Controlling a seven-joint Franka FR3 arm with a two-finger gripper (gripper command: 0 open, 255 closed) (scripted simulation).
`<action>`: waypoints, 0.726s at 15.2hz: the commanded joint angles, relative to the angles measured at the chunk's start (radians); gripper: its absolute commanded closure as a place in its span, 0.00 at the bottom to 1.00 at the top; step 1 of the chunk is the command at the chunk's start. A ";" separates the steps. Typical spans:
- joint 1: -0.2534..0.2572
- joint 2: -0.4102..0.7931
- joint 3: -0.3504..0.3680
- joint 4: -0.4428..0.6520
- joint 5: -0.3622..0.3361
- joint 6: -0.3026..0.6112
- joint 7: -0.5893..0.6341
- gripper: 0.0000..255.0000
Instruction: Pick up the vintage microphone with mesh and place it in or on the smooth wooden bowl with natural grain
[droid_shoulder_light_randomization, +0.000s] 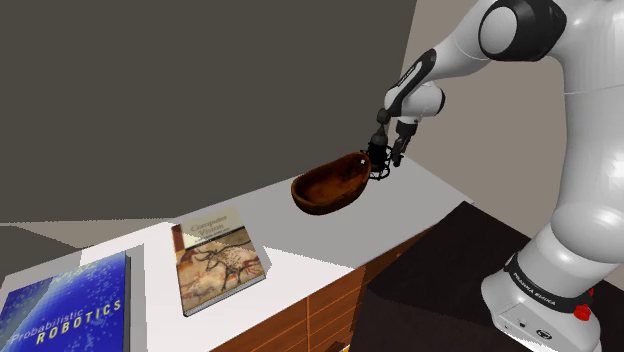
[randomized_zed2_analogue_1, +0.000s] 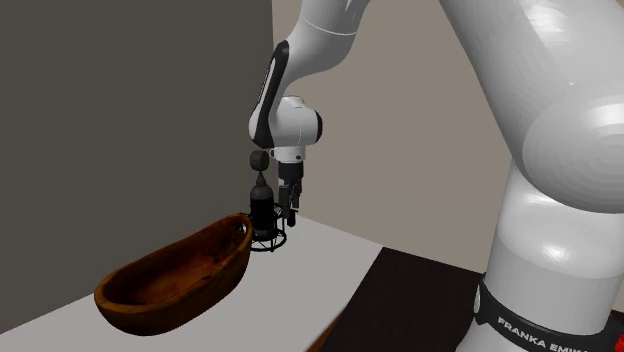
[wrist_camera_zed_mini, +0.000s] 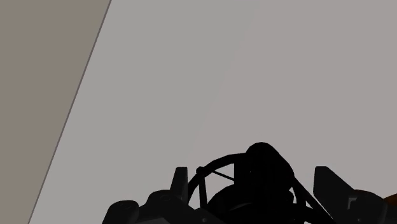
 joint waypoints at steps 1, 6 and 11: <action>0.000 0.000 0.000 0.000 0.000 0.000 0.000 0.00; 0.000 0.000 0.000 0.000 0.000 0.000 0.000 1.00; 0.000 0.000 0.000 0.000 0.000 0.000 0.000 1.00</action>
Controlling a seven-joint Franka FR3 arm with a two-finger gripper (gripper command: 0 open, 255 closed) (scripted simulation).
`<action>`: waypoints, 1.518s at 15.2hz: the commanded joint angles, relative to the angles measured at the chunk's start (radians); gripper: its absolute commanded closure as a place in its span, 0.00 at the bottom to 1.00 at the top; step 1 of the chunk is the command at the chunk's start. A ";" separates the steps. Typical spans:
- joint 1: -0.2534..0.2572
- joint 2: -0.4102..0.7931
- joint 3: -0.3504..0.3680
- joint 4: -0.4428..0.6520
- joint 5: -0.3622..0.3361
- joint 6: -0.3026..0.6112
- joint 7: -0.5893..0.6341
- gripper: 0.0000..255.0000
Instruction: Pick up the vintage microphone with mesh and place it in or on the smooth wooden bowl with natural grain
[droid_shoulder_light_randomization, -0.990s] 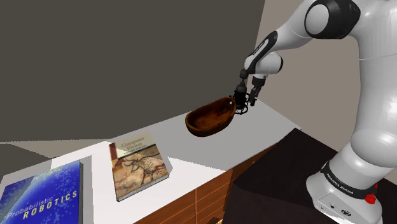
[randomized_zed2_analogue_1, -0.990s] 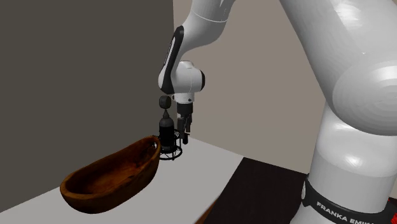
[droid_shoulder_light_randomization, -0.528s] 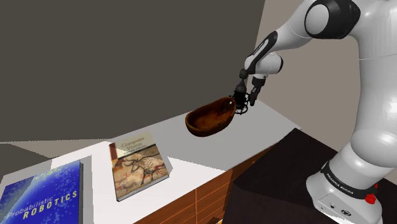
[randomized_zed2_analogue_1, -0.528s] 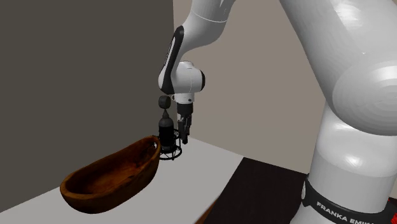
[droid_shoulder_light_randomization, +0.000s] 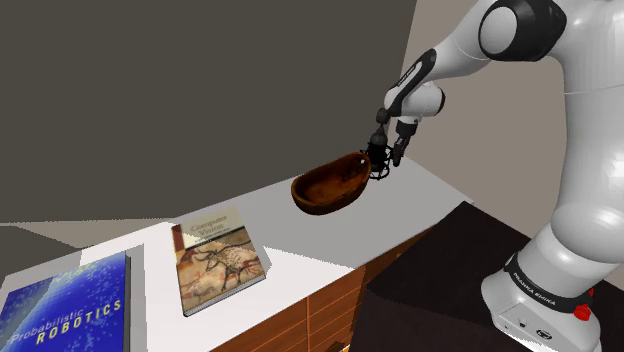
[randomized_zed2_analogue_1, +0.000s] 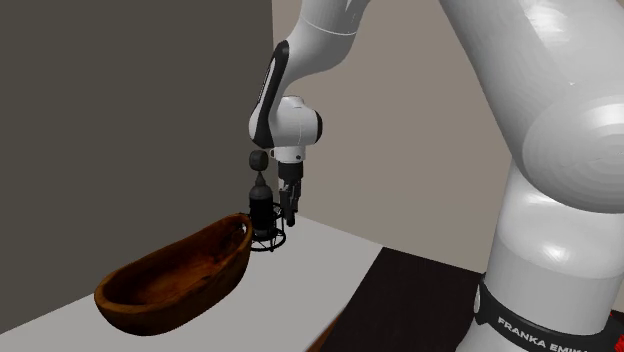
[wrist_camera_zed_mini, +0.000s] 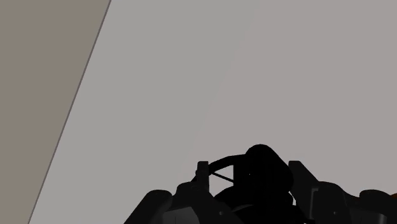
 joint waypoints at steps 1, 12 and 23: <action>0.003 -0.011 -0.004 -0.002 -0.005 -0.009 0.003 1.00; 0.031 -0.123 -0.043 -0.005 -0.063 -0.113 0.044 1.00; 0.050 -0.222 -0.070 0.019 -0.117 -0.228 0.082 1.00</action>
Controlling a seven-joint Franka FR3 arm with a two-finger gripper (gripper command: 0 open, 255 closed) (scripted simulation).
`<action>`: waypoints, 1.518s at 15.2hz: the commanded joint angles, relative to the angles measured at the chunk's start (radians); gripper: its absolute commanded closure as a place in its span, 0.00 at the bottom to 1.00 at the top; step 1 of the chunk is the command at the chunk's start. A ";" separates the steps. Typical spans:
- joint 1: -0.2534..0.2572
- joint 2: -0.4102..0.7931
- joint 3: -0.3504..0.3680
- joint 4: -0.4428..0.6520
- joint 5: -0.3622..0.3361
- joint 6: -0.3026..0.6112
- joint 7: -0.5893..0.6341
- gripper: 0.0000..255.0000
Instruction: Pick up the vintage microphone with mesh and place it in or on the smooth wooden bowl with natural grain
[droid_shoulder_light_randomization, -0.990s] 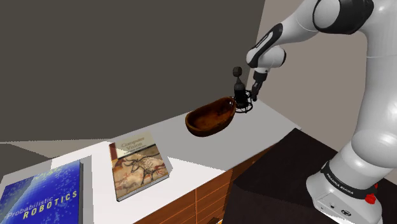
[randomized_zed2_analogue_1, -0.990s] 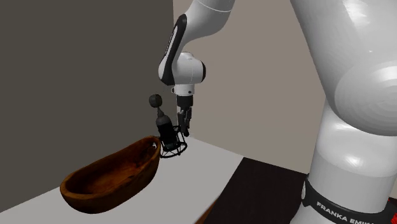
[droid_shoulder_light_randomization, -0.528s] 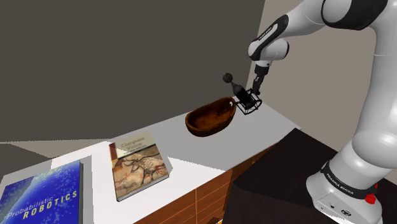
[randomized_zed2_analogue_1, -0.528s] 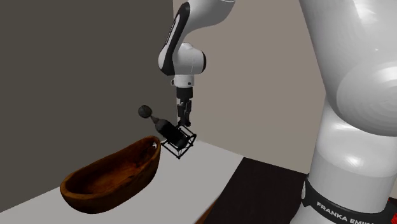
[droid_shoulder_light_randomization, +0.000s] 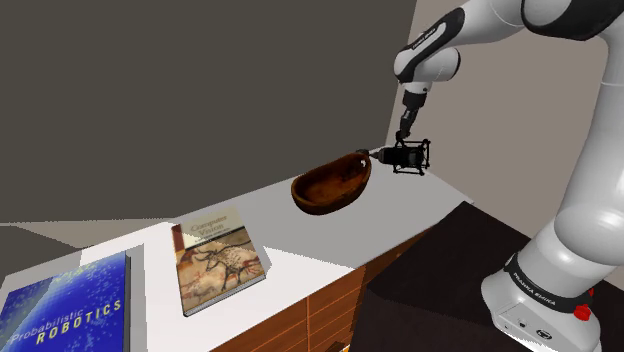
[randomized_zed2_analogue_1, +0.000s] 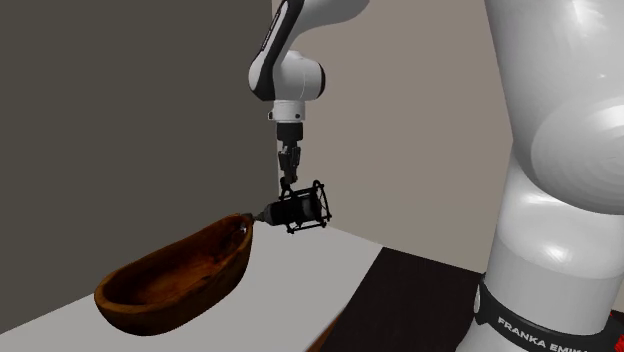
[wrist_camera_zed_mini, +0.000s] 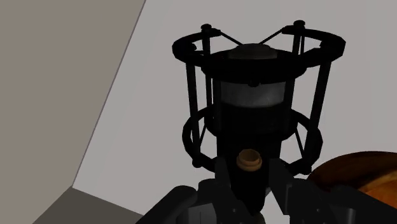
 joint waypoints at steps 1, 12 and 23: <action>0.003 -0.020 -0.005 0.007 -0.010 -0.023 0.007 1.00; 0.015 -0.098 -0.020 0.061 -0.054 -0.148 0.039 1.00; 0.079 -0.195 0.006 0.013 -0.099 -0.183 0.151 1.00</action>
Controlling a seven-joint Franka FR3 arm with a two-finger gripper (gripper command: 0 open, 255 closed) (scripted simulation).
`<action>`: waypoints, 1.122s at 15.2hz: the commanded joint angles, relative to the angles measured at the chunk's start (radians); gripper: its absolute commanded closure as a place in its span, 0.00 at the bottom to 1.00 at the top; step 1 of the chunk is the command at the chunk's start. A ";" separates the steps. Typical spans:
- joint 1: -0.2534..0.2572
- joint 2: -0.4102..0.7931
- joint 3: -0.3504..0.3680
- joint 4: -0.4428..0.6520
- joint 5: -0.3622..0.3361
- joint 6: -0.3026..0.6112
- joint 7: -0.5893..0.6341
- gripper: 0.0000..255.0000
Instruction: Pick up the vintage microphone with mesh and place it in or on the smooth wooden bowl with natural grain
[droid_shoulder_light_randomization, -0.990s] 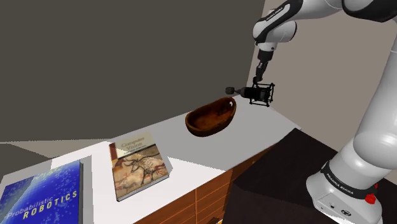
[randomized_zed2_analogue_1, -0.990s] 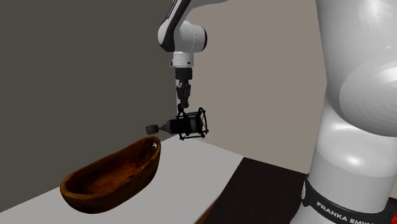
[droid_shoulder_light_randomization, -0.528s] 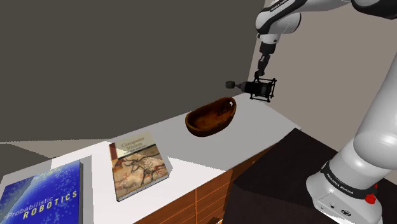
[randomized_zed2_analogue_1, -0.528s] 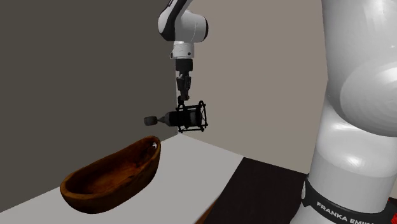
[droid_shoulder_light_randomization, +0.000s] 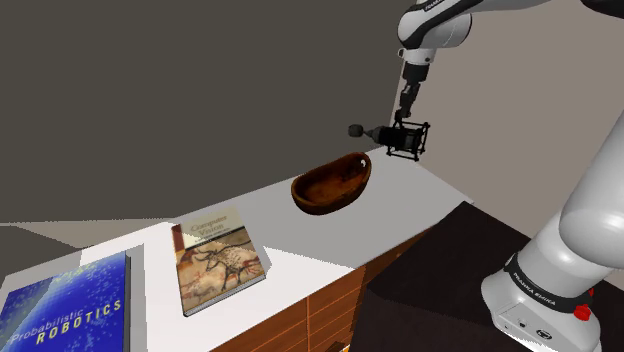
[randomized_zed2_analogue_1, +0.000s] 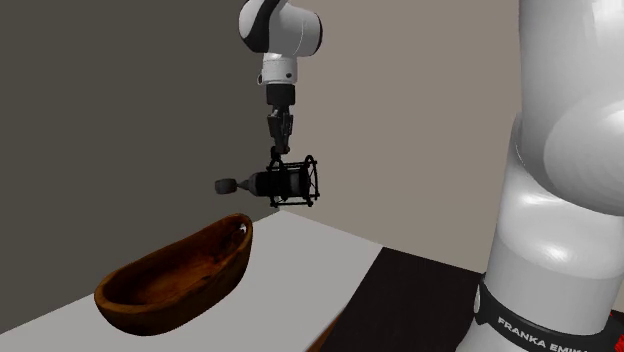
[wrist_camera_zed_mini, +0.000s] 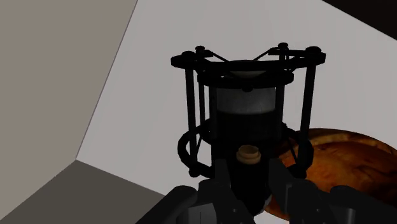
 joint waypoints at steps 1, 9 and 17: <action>0.026 -0.018 0.017 -0.028 -0.007 0.016 0.045 1.00; 0.133 -0.083 0.098 -0.152 -0.028 0.089 0.238 1.00; 0.237 -0.086 0.190 -0.201 -0.026 0.147 0.429 1.00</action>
